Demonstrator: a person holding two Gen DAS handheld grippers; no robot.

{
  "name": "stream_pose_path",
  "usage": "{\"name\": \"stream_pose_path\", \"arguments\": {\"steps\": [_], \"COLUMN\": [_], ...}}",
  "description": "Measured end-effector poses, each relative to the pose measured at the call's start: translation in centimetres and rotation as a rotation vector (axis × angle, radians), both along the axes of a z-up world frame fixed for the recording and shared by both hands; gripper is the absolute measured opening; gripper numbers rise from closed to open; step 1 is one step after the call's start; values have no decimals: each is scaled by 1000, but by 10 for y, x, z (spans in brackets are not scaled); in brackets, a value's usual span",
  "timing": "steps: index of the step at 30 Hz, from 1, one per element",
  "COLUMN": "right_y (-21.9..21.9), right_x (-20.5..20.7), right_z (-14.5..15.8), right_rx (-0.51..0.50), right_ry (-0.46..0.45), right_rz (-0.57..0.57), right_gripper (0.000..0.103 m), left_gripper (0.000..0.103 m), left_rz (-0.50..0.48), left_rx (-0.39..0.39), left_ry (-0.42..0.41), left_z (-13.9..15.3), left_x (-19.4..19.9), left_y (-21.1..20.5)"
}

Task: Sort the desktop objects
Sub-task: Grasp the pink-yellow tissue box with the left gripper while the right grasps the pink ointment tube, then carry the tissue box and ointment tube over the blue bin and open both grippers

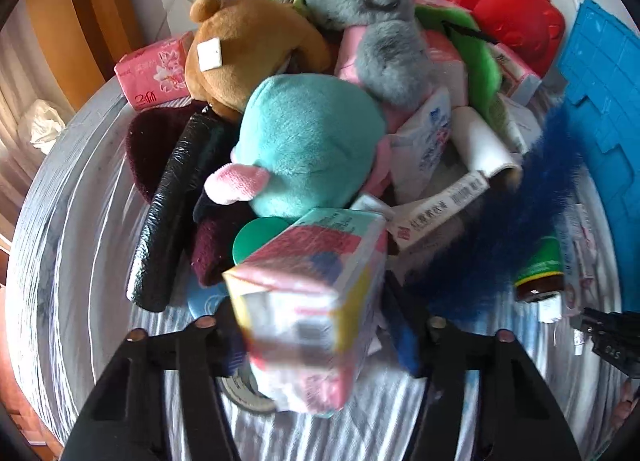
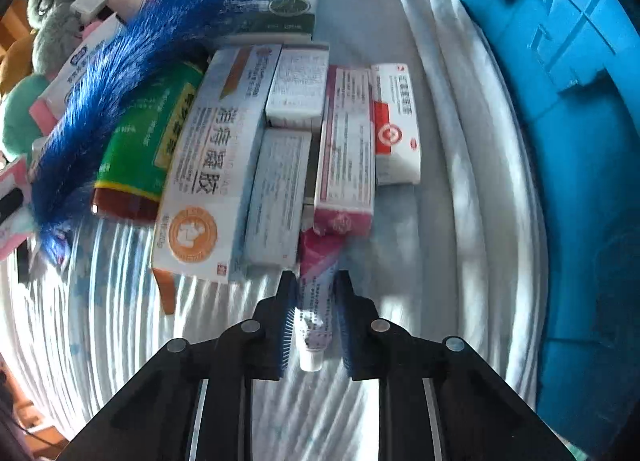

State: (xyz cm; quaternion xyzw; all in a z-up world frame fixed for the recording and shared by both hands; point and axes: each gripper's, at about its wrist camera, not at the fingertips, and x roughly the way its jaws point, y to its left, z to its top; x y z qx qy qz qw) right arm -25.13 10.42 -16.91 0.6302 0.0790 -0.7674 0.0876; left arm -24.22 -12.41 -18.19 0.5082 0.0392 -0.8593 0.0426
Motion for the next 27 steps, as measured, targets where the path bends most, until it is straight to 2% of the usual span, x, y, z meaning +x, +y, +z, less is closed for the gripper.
{"name": "stream_pose_path", "arguments": {"steps": [1,3,12,20,27], "right_y": [2,7,28,15,23], "right_x": [3,15,64,87,105], "right_z": [2,12,82,151,222], "right_rx": [-8,-35,-133,-215,-241], "right_ry": [0,8,166,372,584], "right_rz": [-1,-2,24,85,99], "right_gripper": [19,19,19,19,19], "left_gripper": [47,44,44,44,44], "left_rz": [-6,-18,-37,-85,-174], "left_rx": [6,15,19,7,10], "left_ry": [8,25,129,307,476], "left_z": [4,11,49,113,171], "left_x": [5,14,63,100,121], "left_y": [1,4,11,30,81]}}
